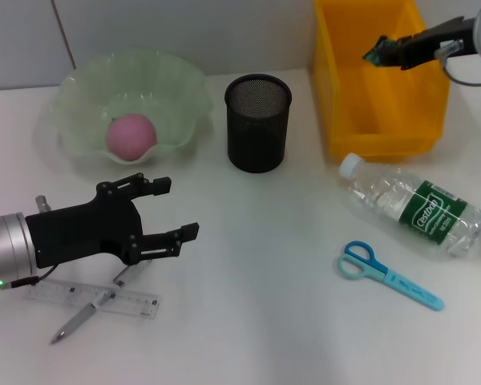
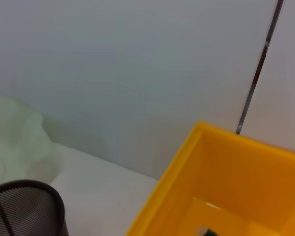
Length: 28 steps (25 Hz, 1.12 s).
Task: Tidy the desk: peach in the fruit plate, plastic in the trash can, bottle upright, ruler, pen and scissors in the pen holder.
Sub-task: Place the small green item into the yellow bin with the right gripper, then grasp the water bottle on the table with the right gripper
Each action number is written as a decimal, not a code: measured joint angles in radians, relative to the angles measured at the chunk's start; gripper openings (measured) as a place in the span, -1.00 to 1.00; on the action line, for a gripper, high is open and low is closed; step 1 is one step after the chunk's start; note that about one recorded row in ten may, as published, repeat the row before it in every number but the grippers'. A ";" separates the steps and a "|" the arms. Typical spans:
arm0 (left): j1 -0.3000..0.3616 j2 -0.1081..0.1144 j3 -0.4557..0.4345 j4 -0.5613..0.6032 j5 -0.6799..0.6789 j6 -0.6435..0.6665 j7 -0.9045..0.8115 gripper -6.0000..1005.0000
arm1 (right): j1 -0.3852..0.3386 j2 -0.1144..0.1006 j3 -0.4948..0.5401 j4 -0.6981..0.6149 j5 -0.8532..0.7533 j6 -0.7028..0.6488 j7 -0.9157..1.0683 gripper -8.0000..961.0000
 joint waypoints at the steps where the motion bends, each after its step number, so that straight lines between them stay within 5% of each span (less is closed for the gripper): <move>1: 0.000 0.000 0.000 0.000 0.000 0.000 0.000 0.69 | 0.009 -0.002 0.000 0.029 -0.002 0.013 -0.003 -0.30; 16: -0.010 0.000 0.000 0.000 -0.001 -0.008 -0.001 0.68 | 0.023 -0.017 0.002 0.055 -0.008 0.024 -0.014 0.42; 20: -0.011 0.001 0.000 0.000 -0.001 -0.008 -0.001 0.68 | -0.002 -0.010 0.003 -0.064 -0.008 -0.096 0.010 0.76; 28: -0.010 0.001 -0.002 0.000 -0.001 -0.009 0.000 0.68 | -0.018 -0.004 0.025 -0.242 -0.008 -0.422 0.038 0.76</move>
